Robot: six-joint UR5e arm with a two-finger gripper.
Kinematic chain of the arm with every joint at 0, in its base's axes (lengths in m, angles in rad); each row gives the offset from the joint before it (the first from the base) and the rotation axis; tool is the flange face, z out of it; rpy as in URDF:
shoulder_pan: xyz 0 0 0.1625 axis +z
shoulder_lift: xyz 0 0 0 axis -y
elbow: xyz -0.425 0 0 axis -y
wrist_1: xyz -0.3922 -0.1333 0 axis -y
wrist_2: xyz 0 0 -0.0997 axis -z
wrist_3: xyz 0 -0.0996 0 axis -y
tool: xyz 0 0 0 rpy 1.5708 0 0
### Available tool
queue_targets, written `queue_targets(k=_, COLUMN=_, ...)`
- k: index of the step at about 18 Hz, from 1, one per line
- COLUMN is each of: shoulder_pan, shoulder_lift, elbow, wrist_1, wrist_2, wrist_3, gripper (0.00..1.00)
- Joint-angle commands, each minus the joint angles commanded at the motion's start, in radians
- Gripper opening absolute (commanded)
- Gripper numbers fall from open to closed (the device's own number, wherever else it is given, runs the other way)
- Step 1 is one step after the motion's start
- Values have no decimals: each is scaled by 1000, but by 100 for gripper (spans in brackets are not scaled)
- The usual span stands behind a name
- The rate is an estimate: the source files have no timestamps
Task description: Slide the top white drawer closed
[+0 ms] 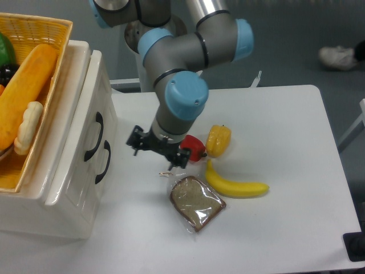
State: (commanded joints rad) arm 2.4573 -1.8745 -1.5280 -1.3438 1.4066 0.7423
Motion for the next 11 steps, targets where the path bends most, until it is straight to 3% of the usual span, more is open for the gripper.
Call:
queue_targets(k=6, shoulder_pan=95, shoulder_lift=75, elbow=-11, wrist_1=-14, wrist_2=58, wrist_3=247, gripper=100)
queue_targets(k=9, shoulder_pan=131, shoulder_lift=98, elbow=-11, wrist_1=-17, wrist_2=66, wrist_3=307, gripper=100)
queue_targets(k=11, shoulder_pan=153, shoulder_lift=123, elbow=-21, wrist_1=-50, wrist_2=90, wrist_3=380, gripper=100)
